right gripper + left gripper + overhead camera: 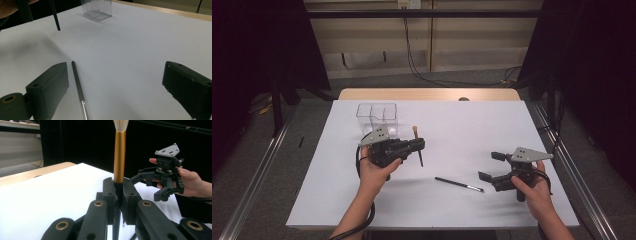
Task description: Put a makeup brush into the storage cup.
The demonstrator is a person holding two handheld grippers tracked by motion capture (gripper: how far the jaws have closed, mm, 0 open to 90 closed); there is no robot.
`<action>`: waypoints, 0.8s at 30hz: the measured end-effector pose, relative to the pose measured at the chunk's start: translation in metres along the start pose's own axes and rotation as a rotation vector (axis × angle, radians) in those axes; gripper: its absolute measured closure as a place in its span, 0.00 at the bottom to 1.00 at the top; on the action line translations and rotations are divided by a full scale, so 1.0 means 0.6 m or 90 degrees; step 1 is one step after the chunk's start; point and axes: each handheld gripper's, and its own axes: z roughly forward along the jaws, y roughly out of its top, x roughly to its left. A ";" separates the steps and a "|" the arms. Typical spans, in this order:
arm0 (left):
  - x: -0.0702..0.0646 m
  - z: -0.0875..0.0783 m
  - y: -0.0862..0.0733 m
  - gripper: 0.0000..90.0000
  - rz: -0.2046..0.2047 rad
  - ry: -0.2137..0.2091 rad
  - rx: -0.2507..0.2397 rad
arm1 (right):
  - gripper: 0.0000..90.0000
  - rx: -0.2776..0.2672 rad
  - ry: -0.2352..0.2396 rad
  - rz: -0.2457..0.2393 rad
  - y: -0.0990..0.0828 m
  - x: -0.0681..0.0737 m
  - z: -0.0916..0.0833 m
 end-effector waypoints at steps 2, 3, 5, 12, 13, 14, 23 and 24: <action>0.000 0.000 0.000 0.93 0.000 0.000 0.000 | 0.07 0.003 -0.002 -0.002 -0.001 0.000 -0.002; 0.000 0.000 0.000 0.93 0.001 0.000 0.001 | 0.07 0.003 -0.002 -0.003 -0.002 -0.001 -0.003; 0.000 0.000 0.000 0.93 0.001 0.000 0.002 | 0.07 0.004 -0.004 -0.003 -0.004 -0.002 -0.006; 0.001 0.000 -0.001 0.93 0.003 0.002 0.005 | 0.07 0.002 -0.013 0.004 -0.012 -0.007 -0.018; 0.001 -0.001 0.000 0.93 0.002 0.002 0.004 | 0.07 0.001 -0.016 0.003 -0.014 -0.008 -0.020; 0.001 -0.001 0.000 0.93 0.002 0.002 0.004 | 0.07 -0.001 -0.022 0.003 -0.015 -0.009 -0.023; 0.004 -0.003 -0.001 0.93 0.002 0.006 0.005 | 0.07 -0.007 -0.024 0.009 -0.025 -0.014 -0.035; 0.004 -0.004 0.000 0.93 0.002 0.007 0.006 | 0.07 -0.007 -0.024 0.009 -0.025 -0.014 -0.035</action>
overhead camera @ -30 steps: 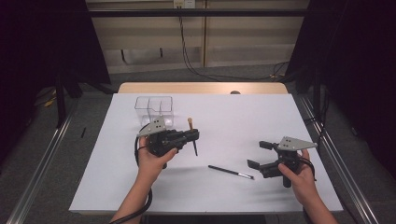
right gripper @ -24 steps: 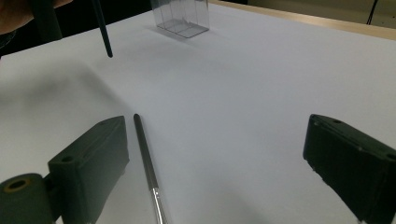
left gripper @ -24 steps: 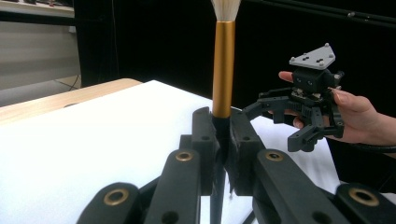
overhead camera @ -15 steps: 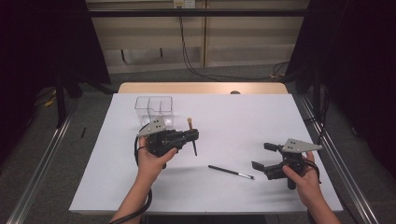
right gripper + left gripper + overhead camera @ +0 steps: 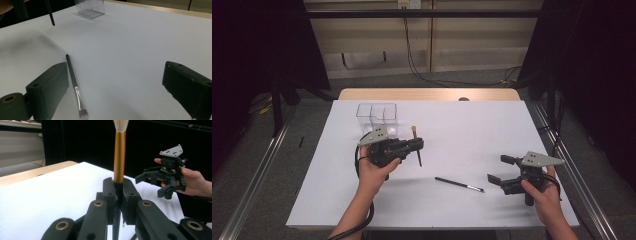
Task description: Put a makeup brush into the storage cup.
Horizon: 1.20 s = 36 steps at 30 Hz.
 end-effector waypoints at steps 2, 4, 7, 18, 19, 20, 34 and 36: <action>0.001 -0.001 0.000 0.93 -0.001 0.001 -0.001 | 0.07 -0.002 0.003 0.003 -0.003 -0.002 -0.002; 0.002 -0.002 0.000 0.93 0.000 0.002 -0.001 | 0.08 -0.002 0.002 0.000 -0.004 -0.003 -0.005; 0.004 -0.004 0.000 0.93 -0.003 0.005 0.001 | 0.08 -0.003 0.001 -0.008 -0.008 -0.003 -0.009; 0.010 -0.012 0.003 0.93 -0.008 0.017 -0.003 | 0.08 0.001 0.000 -0.019 -0.015 -0.002 -0.022; 0.010 -0.014 0.004 0.93 -0.008 0.018 0.000 | 0.08 0.001 0.001 -0.019 -0.015 -0.002 -0.023; 0.011 -0.015 0.004 0.93 -0.006 0.020 0.002 | 0.08 0.002 0.001 -0.020 -0.015 -0.002 -0.023; 0.023 -0.026 0.010 0.93 -0.002 0.043 0.010 | 0.08 -0.001 0.003 -0.021 -0.017 -0.002 -0.024; 0.026 -0.028 0.013 0.93 0.000 0.048 0.015 | 0.08 0.002 0.001 -0.023 -0.017 -0.001 -0.025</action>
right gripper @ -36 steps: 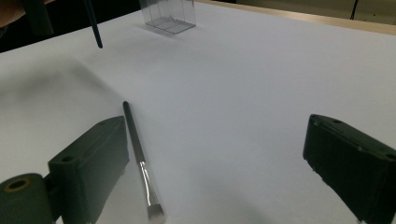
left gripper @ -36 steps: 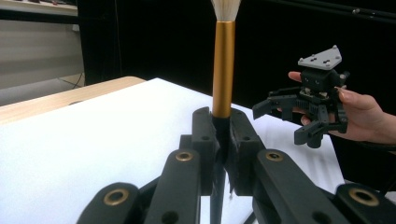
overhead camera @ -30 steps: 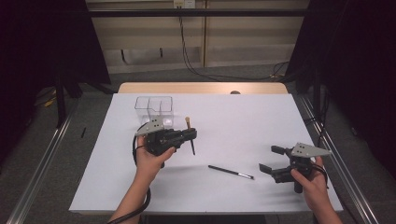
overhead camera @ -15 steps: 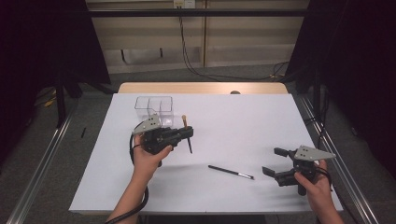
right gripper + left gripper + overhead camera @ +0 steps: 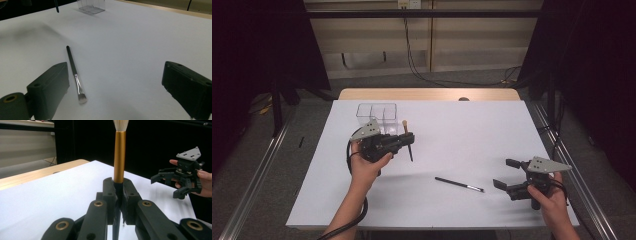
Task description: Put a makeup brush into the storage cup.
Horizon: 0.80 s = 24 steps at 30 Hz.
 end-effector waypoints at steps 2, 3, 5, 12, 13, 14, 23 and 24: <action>0.004 -0.003 0.002 0.93 0.001 0.004 -0.002 | 0.08 0.000 0.000 0.001 0.000 0.000 0.000; 0.006 -0.005 0.003 0.93 -0.002 0.008 -0.003 | 0.08 0.001 -0.001 0.000 0.000 0.000 0.000; 0.011 -0.007 0.004 0.93 -0.003 0.012 -0.006 | 0.08 0.003 -0.001 -0.001 -0.001 0.000 0.000; 0.025 -0.011 0.016 0.93 0.001 0.028 -0.002 | 0.08 0.007 0.001 -0.010 0.001 0.003 0.002; 0.027 -0.011 0.019 0.93 0.001 0.028 -0.002 | 0.08 0.007 0.001 -0.011 0.001 0.003 0.002; 0.028 -0.011 0.022 0.93 0.002 0.031 -0.002 | 0.08 0.007 0.001 -0.012 0.001 0.003 0.002; 0.047 -0.014 0.044 0.93 -0.002 0.051 -0.003 | 0.08 0.006 -0.003 -0.015 0.000 0.001 -0.002; 0.048 -0.015 0.046 0.93 -0.002 0.054 -0.002 | 0.08 0.008 -0.004 -0.016 0.000 0.000 -0.003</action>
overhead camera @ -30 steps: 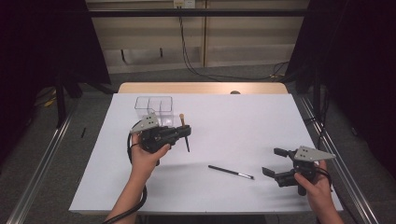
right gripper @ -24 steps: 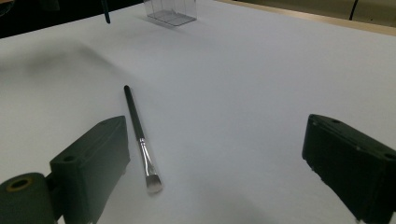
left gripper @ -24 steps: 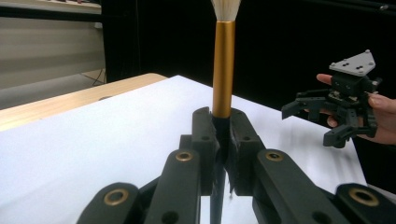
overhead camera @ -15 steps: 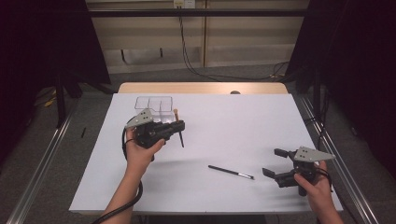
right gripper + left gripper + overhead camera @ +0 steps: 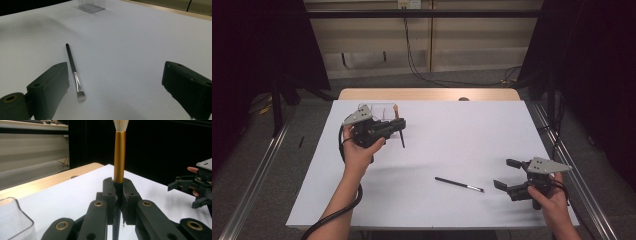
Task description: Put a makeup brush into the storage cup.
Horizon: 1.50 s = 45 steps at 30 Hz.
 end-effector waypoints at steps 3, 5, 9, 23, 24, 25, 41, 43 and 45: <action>0.005 0.000 0.005 0.93 0.000 0.004 0.000 | 0.08 0.001 -0.002 -0.003 0.000 -0.001 -0.002; 0.009 0.000 0.008 0.93 0.004 0.010 0.008 | 0.08 0.002 -0.003 -0.004 -0.001 -0.001 -0.003; 0.016 0.000 0.012 0.93 0.002 0.017 0.007 | 0.07 0.004 -0.008 -0.005 -0.001 -0.003 -0.003; 0.030 0.002 0.028 0.93 0.007 0.042 0.010 | 0.07 -0.004 -0.005 -0.001 -0.004 -0.005 -0.003; 0.032 0.002 0.029 0.93 0.008 0.040 0.010 | 0.07 -0.005 -0.006 -0.002 -0.005 -0.005 -0.003; 0.033 0.002 0.030 0.93 0.006 0.041 0.008 | 0.07 -0.005 -0.006 -0.002 -0.005 -0.005 -0.003; 0.048 -0.003 0.046 0.93 0.012 0.060 0.010 | 0.07 -0.014 0.002 -0.005 -0.007 0.000 0.005; 0.050 -0.004 0.048 0.93 0.010 0.065 0.009 | 0.07 -0.014 0.003 -0.006 -0.006 0.001 0.005; 0.053 -0.006 0.051 0.93 0.010 0.069 0.010 | 0.07 -0.019 0.007 -0.006 -0.006 0.001 0.005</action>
